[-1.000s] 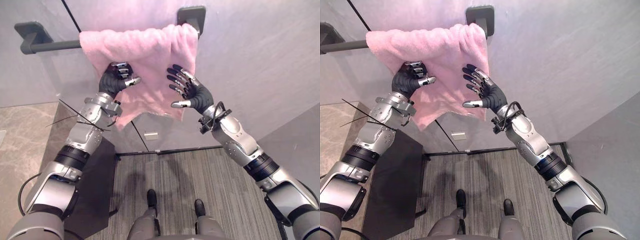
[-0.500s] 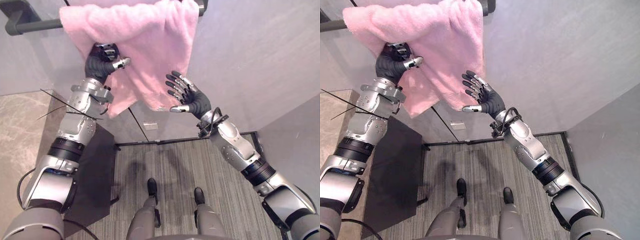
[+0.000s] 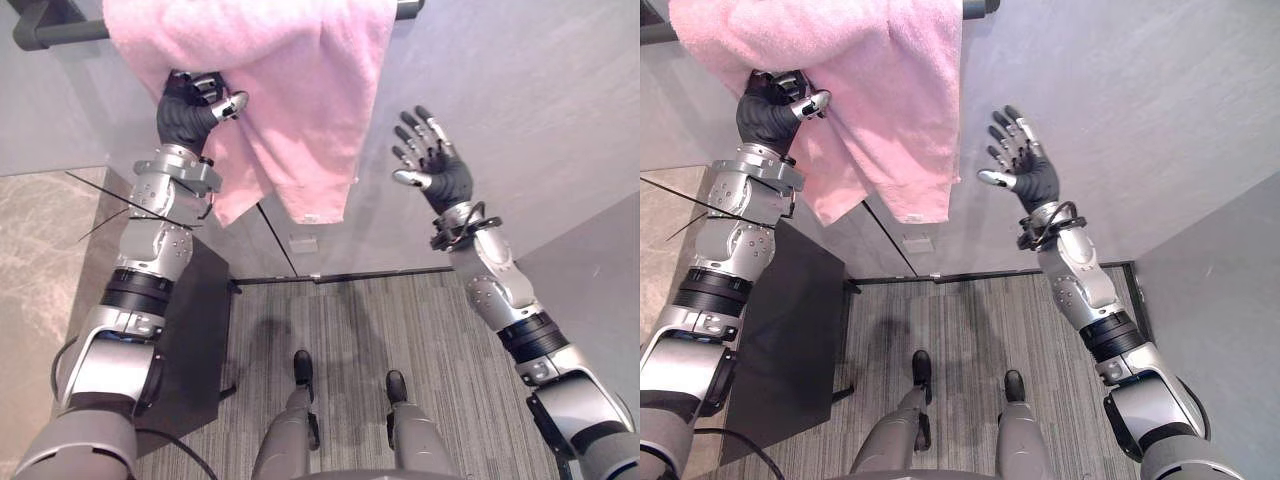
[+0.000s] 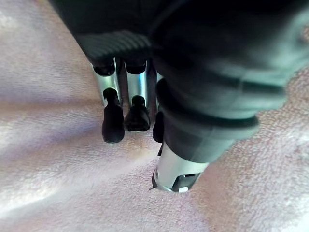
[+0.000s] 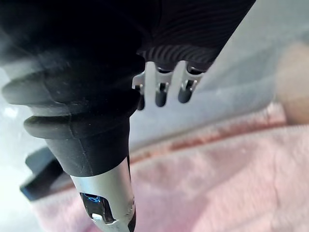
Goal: Organize washtable
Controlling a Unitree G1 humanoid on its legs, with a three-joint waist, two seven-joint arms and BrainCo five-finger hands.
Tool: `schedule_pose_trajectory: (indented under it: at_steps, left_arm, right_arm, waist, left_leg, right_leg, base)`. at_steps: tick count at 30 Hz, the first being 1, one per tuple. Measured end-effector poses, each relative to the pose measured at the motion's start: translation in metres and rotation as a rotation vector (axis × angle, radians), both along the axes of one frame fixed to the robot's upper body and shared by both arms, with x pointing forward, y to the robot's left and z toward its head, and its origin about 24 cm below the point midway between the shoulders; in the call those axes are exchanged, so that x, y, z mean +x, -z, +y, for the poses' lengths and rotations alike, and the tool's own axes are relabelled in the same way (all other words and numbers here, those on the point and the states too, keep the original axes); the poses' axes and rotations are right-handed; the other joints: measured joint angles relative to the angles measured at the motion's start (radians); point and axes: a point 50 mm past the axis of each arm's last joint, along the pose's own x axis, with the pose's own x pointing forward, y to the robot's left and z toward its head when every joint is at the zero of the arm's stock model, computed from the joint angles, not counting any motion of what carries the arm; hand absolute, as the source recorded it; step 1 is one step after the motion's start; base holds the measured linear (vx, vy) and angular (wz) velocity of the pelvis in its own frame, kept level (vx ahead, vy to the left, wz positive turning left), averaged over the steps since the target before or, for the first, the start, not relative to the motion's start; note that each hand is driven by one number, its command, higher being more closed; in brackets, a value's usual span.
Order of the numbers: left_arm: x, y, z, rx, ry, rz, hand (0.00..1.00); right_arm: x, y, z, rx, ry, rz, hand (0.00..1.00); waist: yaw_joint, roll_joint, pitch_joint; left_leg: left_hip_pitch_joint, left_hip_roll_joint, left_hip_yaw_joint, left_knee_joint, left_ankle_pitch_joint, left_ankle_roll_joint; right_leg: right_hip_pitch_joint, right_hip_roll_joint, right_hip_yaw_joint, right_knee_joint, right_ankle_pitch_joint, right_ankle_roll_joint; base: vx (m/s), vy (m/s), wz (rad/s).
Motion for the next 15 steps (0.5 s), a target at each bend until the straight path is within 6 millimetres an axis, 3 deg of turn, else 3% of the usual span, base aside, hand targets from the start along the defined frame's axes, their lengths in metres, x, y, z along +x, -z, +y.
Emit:
schedule_pose_trajectory:
  at_steps: [3, 5, 9, 15]
  left_arm:
    - [-0.003, 0.005, 0.020, -0.057, -0.067, 0.008, 0.00]
    - [-0.009, 0.017, 0.067, -0.201, -0.254, 0.045, 0.00]
    - [-0.029, 0.040, 0.120, -0.287, -0.462, 0.115, 0.00]
    - [-0.043, 0.072, 0.145, -0.288, -0.553, 0.233, 0.00]
  right_arm:
    - [0.001, -0.005, -0.010, 0.033, 0.040, -0.010, 0.00]
    - [0.001, -0.008, -0.016, 0.039, 0.060, -0.017, 0.00]
    - [0.000, -0.015, -0.033, 0.050, 0.114, -0.037, 0.00]
    - [0.000, -0.016, -0.040, 0.063, 0.134, -0.038, 0.00]
  waist:
    - [0.001, 0.012, 0.009]
    - [0.001, 0.014, 0.010]
    - [0.016, 0.014, 0.010]
    - [0.022, 0.012, 0.011]
  left_leg:
    - [0.008, 0.001, -0.002, 0.000, 0.000, 0.000]
    - [0.011, 0.003, -0.002, 0.000, 0.000, 0.000]
    - [0.015, 0.000, -0.004, 0.001, 0.023, 0.001]
    - [0.035, -0.013, -0.021, 0.006, 0.035, 0.010]
  right_leg:
    - [0.000, 0.001, -0.005, 0.021, -0.012, -0.005]
    - [0.000, 0.002, -0.006, 0.028, -0.019, -0.007]
    - [0.004, -0.001, -0.013, 0.049, -0.041, -0.005]
    - [0.029, -0.015, -0.035, 0.068, -0.068, -0.007]
  base:
    - [0.02, -0.067, 0.06]
    - [0.03, -0.070, 0.01]
    - [0.07, -0.075, 0.10]
    - [0.06, -0.042, 0.14]
